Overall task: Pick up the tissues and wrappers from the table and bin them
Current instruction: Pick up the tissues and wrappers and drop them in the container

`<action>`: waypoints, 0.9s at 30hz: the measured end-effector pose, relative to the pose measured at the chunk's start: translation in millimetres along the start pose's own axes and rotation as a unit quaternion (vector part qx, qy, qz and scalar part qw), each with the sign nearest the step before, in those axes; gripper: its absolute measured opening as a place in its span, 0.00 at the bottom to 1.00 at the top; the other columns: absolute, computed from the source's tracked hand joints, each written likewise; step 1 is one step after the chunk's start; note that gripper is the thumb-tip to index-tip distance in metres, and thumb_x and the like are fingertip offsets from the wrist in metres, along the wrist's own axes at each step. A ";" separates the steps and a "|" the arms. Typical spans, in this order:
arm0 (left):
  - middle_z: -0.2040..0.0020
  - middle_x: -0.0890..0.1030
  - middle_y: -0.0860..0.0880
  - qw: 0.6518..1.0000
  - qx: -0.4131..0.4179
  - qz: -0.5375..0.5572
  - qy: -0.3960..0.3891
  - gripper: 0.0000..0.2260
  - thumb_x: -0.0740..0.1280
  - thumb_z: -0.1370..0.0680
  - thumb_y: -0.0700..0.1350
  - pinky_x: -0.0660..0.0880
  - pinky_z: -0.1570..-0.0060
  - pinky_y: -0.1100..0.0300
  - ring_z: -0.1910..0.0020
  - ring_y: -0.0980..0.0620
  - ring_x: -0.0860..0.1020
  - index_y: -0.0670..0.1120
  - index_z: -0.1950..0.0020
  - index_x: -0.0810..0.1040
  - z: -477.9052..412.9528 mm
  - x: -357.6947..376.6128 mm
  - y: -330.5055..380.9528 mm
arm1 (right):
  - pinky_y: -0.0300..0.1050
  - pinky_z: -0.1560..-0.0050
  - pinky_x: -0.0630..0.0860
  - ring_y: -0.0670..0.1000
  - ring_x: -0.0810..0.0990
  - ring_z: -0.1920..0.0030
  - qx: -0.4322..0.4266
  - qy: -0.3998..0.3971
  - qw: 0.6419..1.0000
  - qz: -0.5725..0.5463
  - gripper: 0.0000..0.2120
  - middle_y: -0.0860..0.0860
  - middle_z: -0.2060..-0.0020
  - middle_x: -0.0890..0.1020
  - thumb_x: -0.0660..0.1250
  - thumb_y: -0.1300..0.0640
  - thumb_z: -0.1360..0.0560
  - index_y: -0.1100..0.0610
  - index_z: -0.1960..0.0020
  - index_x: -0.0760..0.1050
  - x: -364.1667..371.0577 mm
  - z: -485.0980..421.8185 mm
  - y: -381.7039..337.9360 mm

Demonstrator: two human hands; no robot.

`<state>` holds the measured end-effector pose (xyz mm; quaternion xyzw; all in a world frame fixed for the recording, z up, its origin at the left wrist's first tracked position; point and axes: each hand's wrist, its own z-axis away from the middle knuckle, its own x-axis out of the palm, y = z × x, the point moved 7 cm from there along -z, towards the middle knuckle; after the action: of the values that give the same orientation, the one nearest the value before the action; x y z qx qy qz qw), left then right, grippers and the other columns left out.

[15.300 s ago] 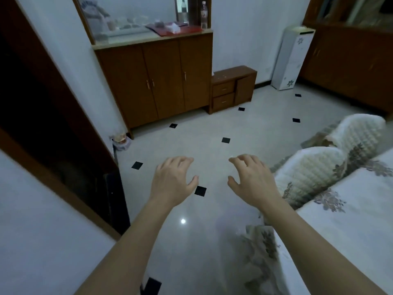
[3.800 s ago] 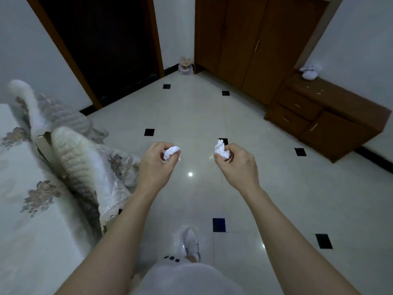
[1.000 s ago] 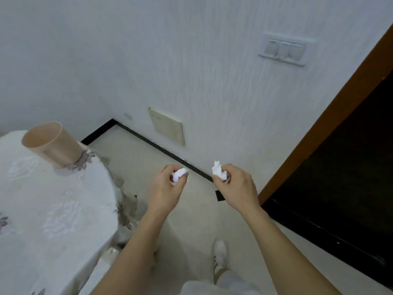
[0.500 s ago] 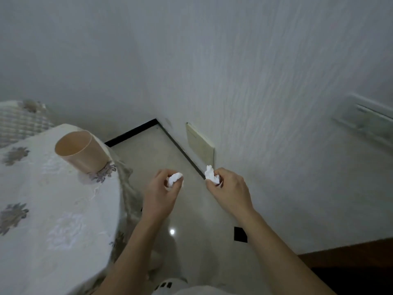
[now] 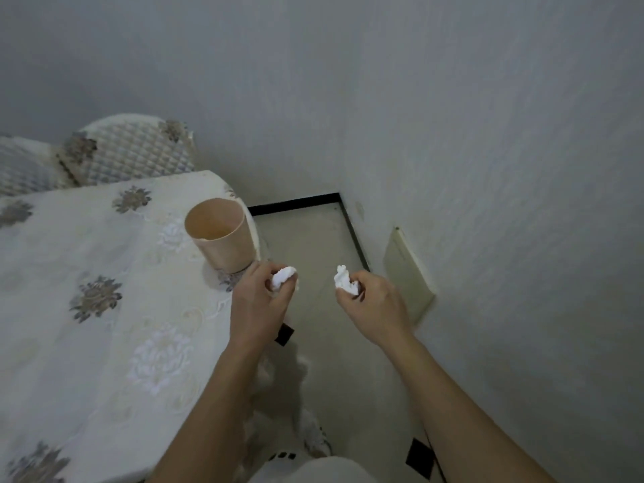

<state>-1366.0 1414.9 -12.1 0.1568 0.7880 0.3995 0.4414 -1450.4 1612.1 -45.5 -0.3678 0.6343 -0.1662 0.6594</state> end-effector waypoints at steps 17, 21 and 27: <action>0.58 0.79 0.54 0.983 -0.104 -0.019 0.149 0.07 0.71 0.24 0.43 0.67 0.60 0.72 0.57 0.57 0.76 0.55 0.54 0.78 -121.1 -90.4 -112.2 | 0.44 0.72 0.65 0.48 0.69 0.72 -0.094 -0.107 0.990 -0.001 0.19 0.48 0.75 0.70 0.66 0.44 0.26 0.49 0.69 0.63 109.2 -165.1 -104.6; 0.55 0.80 0.53 0.978 -0.126 -0.044 0.158 0.03 0.72 0.24 0.44 0.68 0.59 0.71 0.56 0.58 0.75 0.50 0.51 0.81 -132.0 -100.2 -129.6 | 0.44 0.71 0.63 0.47 0.70 0.70 -0.122 -0.145 0.982 -0.005 0.16 0.47 0.73 0.72 0.65 0.44 0.26 0.48 0.67 0.65 131.3 -185.0 -125.6; 0.54 0.79 0.54 0.980 -0.099 -0.118 0.123 0.05 0.72 0.25 0.48 0.72 0.57 0.58 0.56 0.53 0.75 0.50 0.50 0.81 -170.6 -102.2 -134.1 | 0.42 0.69 0.61 0.48 0.70 0.65 -0.235 -0.139 0.962 0.010 0.09 0.44 0.63 0.69 0.64 0.47 0.23 0.51 0.57 0.71 150.6 -216.4 -172.4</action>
<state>-1434.5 1185.2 -7.1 -0.0320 0.8056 0.4372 0.3985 -1594.1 1333.2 -16.8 -0.5255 0.5614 0.0463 0.6376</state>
